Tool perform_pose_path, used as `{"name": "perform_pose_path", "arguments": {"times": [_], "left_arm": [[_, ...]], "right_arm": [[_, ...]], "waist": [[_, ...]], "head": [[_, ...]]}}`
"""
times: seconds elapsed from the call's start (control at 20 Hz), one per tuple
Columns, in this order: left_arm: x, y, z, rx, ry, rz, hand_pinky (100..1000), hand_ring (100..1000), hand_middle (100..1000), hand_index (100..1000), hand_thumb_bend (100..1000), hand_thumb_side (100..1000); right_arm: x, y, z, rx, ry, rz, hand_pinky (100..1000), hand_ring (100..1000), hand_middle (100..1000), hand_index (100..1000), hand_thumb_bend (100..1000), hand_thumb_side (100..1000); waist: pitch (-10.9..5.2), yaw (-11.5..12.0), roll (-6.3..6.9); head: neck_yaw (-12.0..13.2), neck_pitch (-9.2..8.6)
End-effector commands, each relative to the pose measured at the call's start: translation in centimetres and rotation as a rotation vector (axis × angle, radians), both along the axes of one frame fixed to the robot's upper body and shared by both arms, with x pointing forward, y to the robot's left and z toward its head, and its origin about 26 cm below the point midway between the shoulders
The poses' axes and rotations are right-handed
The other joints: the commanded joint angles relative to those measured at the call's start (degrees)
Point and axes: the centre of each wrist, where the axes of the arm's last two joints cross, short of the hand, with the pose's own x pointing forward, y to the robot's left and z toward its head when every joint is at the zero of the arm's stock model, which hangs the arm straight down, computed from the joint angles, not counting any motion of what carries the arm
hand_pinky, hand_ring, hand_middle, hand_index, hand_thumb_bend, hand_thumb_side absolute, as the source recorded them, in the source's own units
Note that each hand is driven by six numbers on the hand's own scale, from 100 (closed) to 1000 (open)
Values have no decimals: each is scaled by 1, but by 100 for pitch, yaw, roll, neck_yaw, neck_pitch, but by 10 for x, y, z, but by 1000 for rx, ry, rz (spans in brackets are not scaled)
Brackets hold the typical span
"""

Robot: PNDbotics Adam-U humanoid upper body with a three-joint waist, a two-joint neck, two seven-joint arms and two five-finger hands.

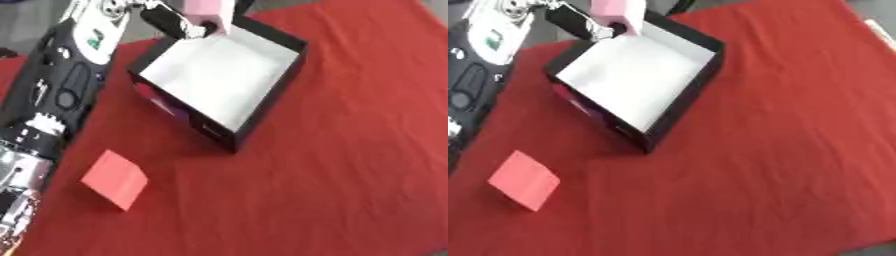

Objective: Pick up objects on the table and place them in the box.

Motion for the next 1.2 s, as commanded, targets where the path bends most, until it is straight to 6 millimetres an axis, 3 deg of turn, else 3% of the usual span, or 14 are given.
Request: {"name": "perform_pose_path", "arguments": {"times": [0.05,0.45,0.65,0.7,0.75,0.8,0.85,0.9,1.1,1.15,1.2], "left_arm": [[1,6,11,-4,-55,23,612,470,338,497,212,100],[13,-4,-17,94,-29,58,637,522,402,574,282,100],[15,-7,-26,146,-34,56,717,636,526,696,348,102],[15,-7,-26,163,-34,51,803,753,646,822,411,268],[15,-7,-27,178,-32,46,803,753,646,822,411,268],[16,-7,-27,188,-27,39,855,829,745,873,472,462],[16,-7,-27,194,-24,32,858,834,751,878,479,475],[15,-7,-26,192,-25,24,896,869,799,926,561,587],[14,-5,-23,185,-28,-4,910,868,783,941,691,582],[14,-4,-23,180,-27,-7,909,867,780,939,696,566],[14,-3,-22,170,-27,-9,899,856,765,922,647,562]], "right_arm": [[-2,5,11,-56,-31,35,873,864,825,882,143,586],[2,15,12,-80,-33,90,872,862,823,882,137,593],[3,17,11,-93,-29,99,871,859,821,881,136,595],[3,17,11,-96,-27,99,871,859,820,881,135,598],[3,18,10,-98,-26,99,871,859,820,881,135,598],[3,18,10,-100,-25,100,871,858,820,880,133,599],[3,18,10,-101,-24,101,871,858,820,880,132,599],[3,18,10,-103,-24,102,871,858,820,881,130,601],[3,18,9,-102,-20,103,870,856,819,880,128,600],[3,18,9,-100,-20,103,870,856,819,880,127,600],[2,17,9,-98,-19,103,870,856,818,880,128,599]], "waist": [[-12,-75,33],[55,-266,42],[66,-288,55],[65,-288,58],[63,-287,60],[61,-285,62],[59,-281,62],[55,-276,61],[33,-259,52],[27,-254,49],[22,-248,45]], "head": [[155,-139],[365,-211],[356,-202],[354,-198],[354,-194],[348,-185],[342,-172],[337,-161],[322,-139],[316,-132],[310,-125]]}}
